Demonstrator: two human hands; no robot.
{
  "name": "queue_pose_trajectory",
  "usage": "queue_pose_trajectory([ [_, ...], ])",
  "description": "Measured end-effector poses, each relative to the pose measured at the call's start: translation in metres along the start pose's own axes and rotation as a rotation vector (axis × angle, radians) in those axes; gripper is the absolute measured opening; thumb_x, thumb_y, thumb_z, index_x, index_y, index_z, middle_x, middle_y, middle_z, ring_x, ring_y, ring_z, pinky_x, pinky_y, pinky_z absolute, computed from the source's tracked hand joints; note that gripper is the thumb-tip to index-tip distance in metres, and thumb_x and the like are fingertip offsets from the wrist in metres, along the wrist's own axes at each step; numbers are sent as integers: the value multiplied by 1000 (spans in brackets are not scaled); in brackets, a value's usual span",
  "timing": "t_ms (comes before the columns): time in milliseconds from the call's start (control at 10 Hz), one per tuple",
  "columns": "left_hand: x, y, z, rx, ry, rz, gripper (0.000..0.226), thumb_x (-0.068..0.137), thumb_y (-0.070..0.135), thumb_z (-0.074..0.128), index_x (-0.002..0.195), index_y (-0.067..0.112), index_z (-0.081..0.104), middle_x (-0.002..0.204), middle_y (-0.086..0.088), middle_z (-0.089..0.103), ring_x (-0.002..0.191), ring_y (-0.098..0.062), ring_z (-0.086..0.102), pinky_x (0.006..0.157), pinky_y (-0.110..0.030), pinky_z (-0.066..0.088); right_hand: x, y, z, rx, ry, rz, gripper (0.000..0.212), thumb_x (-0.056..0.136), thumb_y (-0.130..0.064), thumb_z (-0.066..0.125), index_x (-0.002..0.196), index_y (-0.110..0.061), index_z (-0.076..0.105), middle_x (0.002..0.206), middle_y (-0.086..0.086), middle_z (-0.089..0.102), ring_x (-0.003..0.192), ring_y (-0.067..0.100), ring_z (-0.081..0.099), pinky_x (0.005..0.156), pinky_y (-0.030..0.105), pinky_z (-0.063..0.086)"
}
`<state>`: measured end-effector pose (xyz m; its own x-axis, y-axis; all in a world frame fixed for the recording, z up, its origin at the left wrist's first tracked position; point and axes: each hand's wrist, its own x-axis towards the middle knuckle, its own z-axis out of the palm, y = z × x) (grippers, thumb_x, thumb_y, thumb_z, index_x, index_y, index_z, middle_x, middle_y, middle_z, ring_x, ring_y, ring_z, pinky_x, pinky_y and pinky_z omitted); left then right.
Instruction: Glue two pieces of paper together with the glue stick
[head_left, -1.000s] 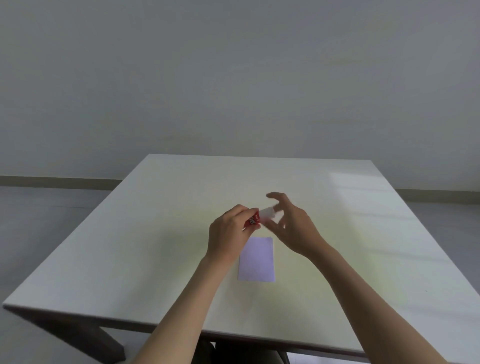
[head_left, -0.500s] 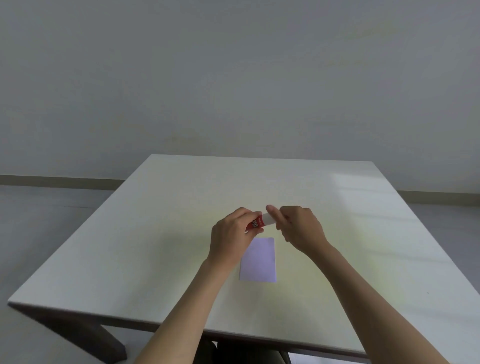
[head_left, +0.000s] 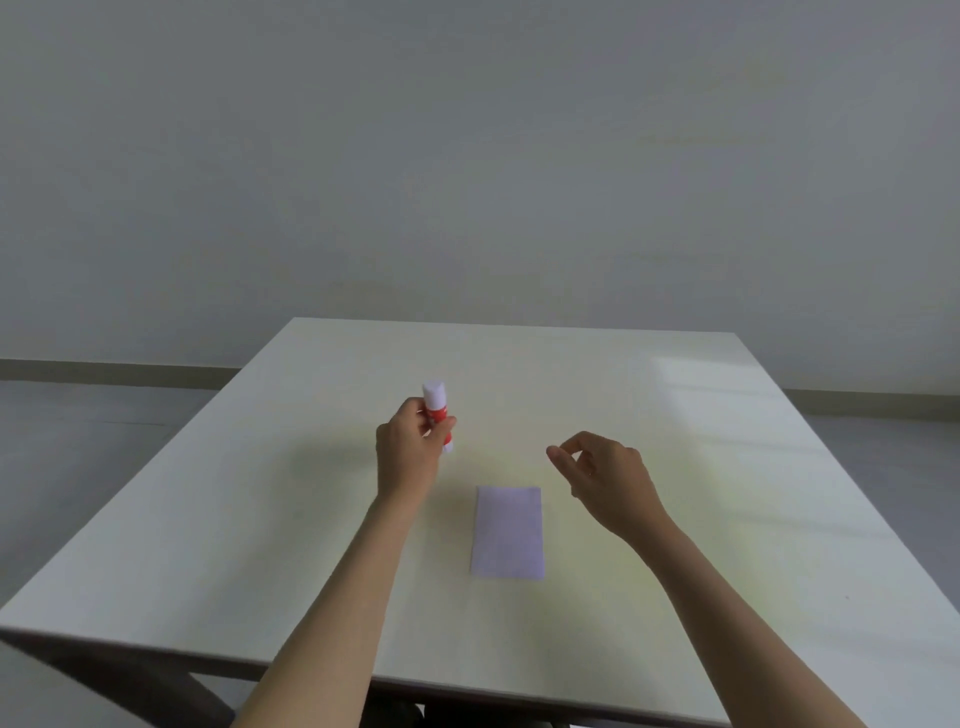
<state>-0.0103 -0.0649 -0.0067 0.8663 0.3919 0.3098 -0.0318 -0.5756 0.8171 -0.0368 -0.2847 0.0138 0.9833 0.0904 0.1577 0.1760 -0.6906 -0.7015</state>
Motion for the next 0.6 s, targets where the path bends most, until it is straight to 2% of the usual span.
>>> queue_pose_trajectory([
  [100, 5, -12, 1, 13, -24, -45, 13, 81, 13, 64, 72, 12, 54, 60, -3, 69, 63, -26, 60, 59, -26, 33, -3, 5, 0, 23, -19, 20, 25, 90, -37, 56, 85, -15, 65, 65, 14, 69, 61, 28, 61, 65, 38, 53],
  [300, -2, -23, 5, 22, -68, -81, 14, 80, 11, 64, 70, 13, 55, 53, 7, 61, 61, -22, 60, 52, -15, 36, -5, 9, 3, 18, -55, 28, 17, 89, -30, 58, 83, -15, 65, 66, 15, 69, 53, 23, 54, 62, 39, 54],
  [400, -4, -26, 7, 3, -78, -101, 12, 80, 11, 64, 71, 12, 55, 54, 4, 64, 64, -24, 65, 55, -20, 40, -3, 11, 3, 30, -55, 29, 15, 89, -29, 57, 83, -17, 65, 62, 11, 68, 51, 21, 54, 61, 39, 54],
  [500, -7, -24, 4, 0, -100, -113, 9, 78, 14, 67, 82, 10, 60, 67, -4, 71, 77, -28, 68, 65, -29, 44, -4, 12, 7, 1, -73, 23, 17, 89, -32, 57, 90, -18, 65, 60, 1, 64, 58, 20, 60, 64, 36, 53],
  [600, -8, -19, 0, -26, -164, -126, 78, 74, 27, 78, 140, 14, 37, 133, -8, 58, 126, -27, 50, 98, -35, 41, 5, 8, 7, -84, -33, -11, 31, 89, -37, 57, 113, -18, 61, 88, 0, 67, 86, 21, 64, 78, 33, 50],
])
